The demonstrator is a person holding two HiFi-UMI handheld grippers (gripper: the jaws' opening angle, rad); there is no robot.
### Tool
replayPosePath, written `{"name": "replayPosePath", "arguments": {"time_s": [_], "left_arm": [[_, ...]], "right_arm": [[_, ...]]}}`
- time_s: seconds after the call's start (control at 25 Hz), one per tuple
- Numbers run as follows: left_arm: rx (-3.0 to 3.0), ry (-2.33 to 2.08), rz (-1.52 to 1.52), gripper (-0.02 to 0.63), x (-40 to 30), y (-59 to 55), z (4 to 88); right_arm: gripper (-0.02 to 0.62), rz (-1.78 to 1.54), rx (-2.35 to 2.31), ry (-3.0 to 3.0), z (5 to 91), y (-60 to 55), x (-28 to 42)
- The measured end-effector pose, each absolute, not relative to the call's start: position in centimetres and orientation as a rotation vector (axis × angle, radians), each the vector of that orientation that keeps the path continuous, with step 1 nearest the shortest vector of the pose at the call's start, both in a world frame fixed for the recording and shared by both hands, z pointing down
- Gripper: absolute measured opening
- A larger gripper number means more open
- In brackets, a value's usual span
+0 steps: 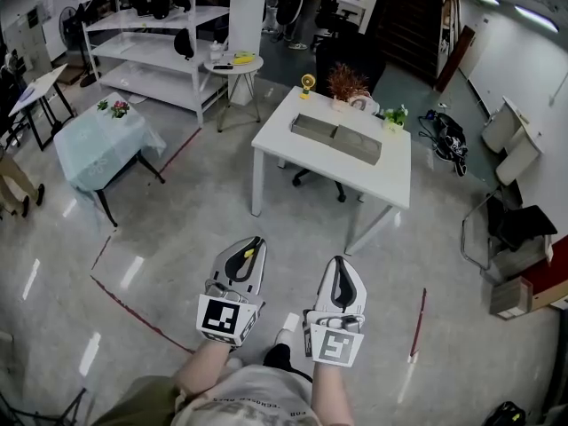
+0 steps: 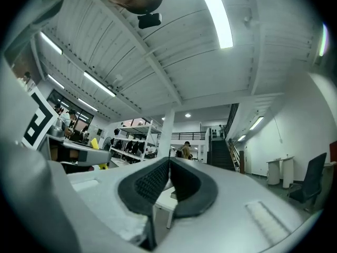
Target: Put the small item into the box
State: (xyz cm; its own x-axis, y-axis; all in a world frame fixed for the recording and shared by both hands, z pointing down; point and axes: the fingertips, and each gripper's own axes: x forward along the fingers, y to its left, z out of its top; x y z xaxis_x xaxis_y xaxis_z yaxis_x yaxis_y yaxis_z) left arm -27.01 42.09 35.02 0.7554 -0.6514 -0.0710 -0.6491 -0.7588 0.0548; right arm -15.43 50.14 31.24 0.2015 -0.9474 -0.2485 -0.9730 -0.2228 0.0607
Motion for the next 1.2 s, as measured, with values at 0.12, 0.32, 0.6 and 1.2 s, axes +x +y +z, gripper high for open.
{"name": "replayPosePath", "arguments": {"time_s": [0.12,0.32,0.6,1.2], "left_arm": [[2.915,-1.089,-0.130,0.028,-25.7,41.1,35.2],[2.916,-1.119,-0.124,0.028,-22.9,39.5,34.6],[2.901,-1.180,-0.136,0.028,-18.1,37.7,34.6],[2.877,-1.285,-0.035,0.028,-13.4,35.4,36.7]], "right_arm": [[0.112,0.334,-2.330,1.922,32.1,49.1,-14.0],[0.252,0.310,-2.339,1.988,33.2,47.4,-10.5],[0.252,0.326,-2.311,2.037,32.9,45.3,-5.3],[0.252,0.240,-2.256,2.096,35.5,42.1,1.2]]}}
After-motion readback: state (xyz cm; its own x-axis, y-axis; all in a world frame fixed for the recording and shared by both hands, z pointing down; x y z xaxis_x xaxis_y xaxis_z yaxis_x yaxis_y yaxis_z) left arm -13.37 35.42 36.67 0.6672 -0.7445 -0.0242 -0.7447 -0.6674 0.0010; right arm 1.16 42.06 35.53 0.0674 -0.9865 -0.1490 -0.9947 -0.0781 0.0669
